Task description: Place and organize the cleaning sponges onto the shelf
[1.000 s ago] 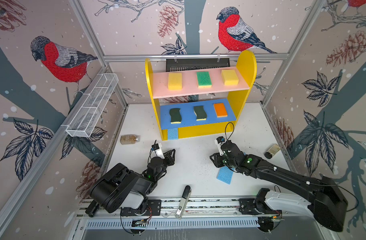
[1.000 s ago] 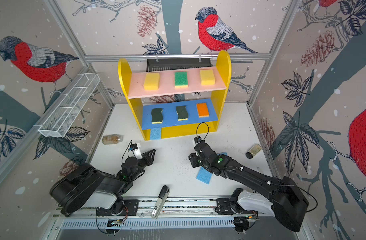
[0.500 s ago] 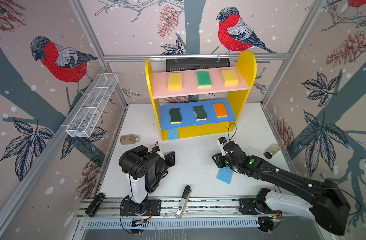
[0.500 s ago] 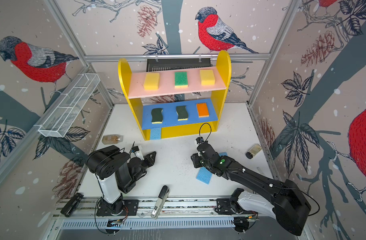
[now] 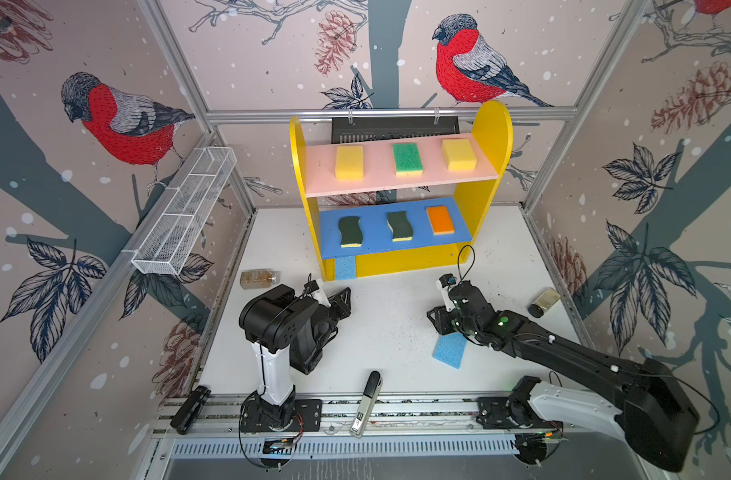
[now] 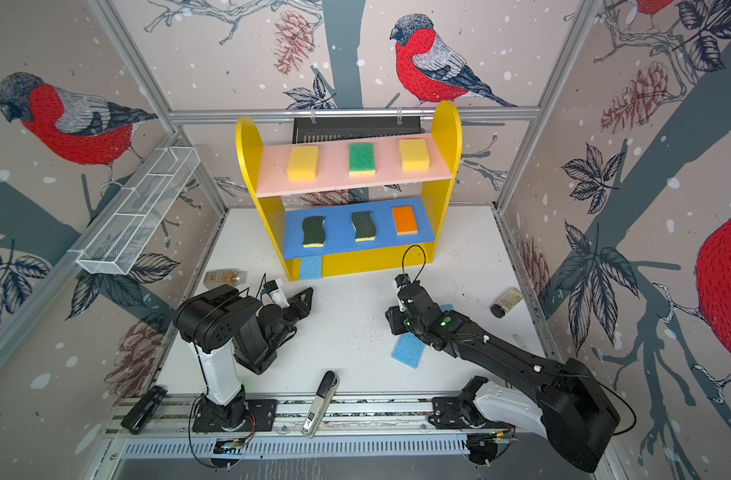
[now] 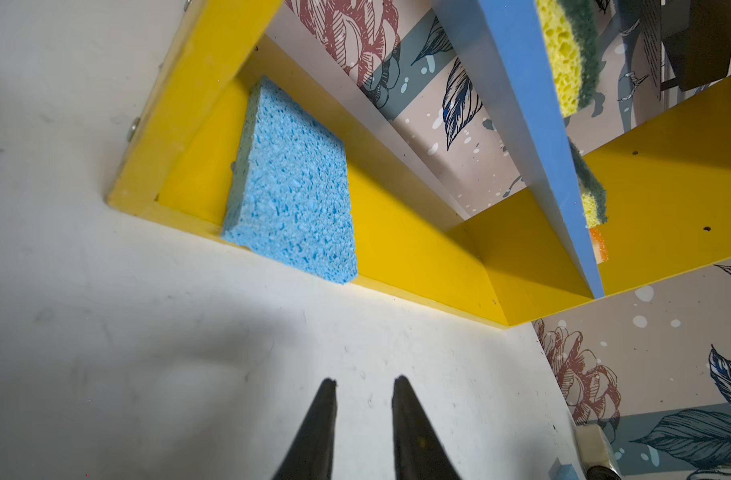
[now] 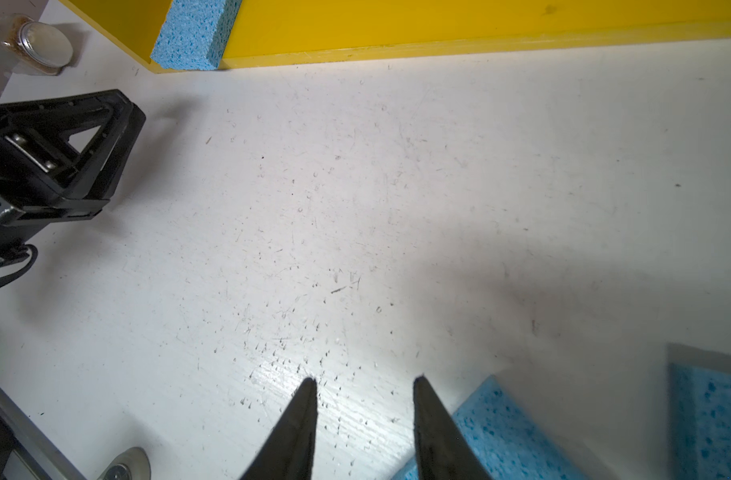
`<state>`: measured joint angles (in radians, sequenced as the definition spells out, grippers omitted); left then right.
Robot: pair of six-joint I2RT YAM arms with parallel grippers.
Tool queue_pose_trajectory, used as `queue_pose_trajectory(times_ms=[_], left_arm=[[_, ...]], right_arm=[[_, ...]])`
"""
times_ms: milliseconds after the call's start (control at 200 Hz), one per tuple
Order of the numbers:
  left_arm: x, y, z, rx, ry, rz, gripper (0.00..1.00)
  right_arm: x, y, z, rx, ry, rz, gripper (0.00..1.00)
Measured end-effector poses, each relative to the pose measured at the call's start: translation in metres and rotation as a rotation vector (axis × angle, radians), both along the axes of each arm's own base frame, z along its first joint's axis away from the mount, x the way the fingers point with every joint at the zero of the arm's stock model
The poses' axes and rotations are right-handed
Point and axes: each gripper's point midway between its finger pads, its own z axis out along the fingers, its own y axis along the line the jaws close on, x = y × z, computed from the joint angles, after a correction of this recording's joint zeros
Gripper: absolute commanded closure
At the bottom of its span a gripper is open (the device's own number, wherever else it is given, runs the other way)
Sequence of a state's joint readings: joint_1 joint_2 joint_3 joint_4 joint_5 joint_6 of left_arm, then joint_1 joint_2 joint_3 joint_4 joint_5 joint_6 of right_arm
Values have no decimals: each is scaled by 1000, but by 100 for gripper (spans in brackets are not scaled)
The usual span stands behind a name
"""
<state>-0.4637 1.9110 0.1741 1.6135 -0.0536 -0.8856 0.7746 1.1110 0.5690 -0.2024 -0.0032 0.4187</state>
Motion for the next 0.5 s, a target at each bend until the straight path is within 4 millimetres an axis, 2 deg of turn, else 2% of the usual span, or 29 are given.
queue_pose_trajectory(times_ms=[295, 500], left_arm=[[22, -6, 0, -5, -2, -1, 75], [28, -3, -6, 9, 25, 9, 77]], right_arm=[[4, -1, 0, 15, 5, -8, 60], [6, -3, 0, 24, 13, -15, 60]])
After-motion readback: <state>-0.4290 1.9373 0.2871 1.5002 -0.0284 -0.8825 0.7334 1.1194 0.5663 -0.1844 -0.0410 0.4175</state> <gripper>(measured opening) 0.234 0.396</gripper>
